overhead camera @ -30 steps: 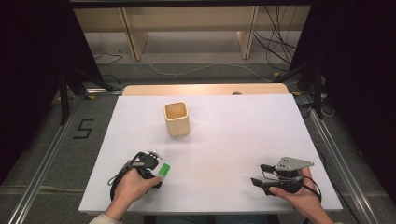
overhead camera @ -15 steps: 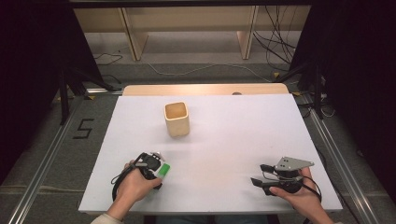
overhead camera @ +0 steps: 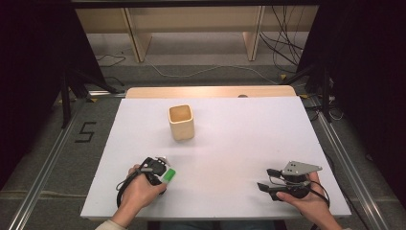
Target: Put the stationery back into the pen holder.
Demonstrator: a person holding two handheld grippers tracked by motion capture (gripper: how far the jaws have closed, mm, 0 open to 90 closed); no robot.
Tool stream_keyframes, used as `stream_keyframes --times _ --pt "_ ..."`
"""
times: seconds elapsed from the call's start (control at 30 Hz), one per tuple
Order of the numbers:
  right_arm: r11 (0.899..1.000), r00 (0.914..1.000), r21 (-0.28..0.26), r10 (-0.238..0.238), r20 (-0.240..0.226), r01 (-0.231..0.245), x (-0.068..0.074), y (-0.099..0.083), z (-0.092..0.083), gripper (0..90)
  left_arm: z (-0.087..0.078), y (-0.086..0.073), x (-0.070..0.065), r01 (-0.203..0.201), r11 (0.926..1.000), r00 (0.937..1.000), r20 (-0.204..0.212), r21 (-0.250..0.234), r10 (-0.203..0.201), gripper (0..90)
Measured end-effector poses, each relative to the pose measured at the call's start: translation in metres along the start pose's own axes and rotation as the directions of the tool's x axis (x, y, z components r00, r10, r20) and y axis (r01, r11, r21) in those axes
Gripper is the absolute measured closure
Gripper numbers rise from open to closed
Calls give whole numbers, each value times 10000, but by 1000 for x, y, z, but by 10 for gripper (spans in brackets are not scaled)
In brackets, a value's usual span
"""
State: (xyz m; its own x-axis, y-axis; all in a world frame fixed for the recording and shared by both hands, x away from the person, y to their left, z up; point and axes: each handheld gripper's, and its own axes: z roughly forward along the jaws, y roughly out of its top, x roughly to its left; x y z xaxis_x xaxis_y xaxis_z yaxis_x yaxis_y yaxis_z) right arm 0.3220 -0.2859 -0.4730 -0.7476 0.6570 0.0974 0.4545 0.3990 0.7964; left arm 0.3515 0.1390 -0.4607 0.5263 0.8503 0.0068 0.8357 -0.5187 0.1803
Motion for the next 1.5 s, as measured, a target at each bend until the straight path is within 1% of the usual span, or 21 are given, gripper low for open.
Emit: stream_keyframes --times 0.23,0.3,0.33,0.67,0.7,0.8,0.87,1.1,1.2,1.3,1.33,1.37,1.5 --pt "10000 10000 8 6 -10 -6 0 0 0 336 0 0 0 134 9999 9999 13 -56 -134 661" --pt "10000 10000 5 19 -1 -19 0 0 0 336 0 0 0 137 9999 9999 25 -52 -137 661" --pt "10000 10000 -13 -6 -12 6 0 0 0 336 0 0 1 57 10000 10000 37 18 -57 661" --pt "10000 10000 -4 5 -9 -5 0 0 0 336 -1 -1 3 79 10000 9998 187 -54 -78 662" --pt "10000 10000 -26 -15 4 15 0 0 0 336 -1 -1 2 159 9998 9996 216 -151 -156 662" --pt "10000 10000 -5 4 -4 -4 0 0 0 336 -3 -1 3 108 9996 9997 227 -261 -102 662" --pt "10000 10000 2 -9 -4 9 0 0 0 336 -4 -1 3 197 9988 9995 253 -442 -186 662" --pt "10000 10000 -15 4 -14 -4 0 0 0 336 -8 -1 4 164 9959 9993 335 -892 -135 662" --pt "10000 10000 -22 -23 4 23 0 0 0 336 -9 -1 4 287 9926 9988 426 -1183 -238 662" --pt "10000 10000 -34 -34 2 34 0 0 0 336 -10 -1 5 342 9892 9982 535 -1423 -269 662" --pt "10000 10000 -33 -36 1 36 0 0 0 336 -11 -1 6 294 9887 9984 530 -1470 -218 662" --pt "10000 10000 -34 -28 2 29 0 0 0 336 -11 -1 6 380 9867 9980 558 -1581 -295 662" --pt "10000 10000 -10 -11 -10 11 0 0 0 336 -12 0 7 514 9801 9971 649 -1918 -396 662"
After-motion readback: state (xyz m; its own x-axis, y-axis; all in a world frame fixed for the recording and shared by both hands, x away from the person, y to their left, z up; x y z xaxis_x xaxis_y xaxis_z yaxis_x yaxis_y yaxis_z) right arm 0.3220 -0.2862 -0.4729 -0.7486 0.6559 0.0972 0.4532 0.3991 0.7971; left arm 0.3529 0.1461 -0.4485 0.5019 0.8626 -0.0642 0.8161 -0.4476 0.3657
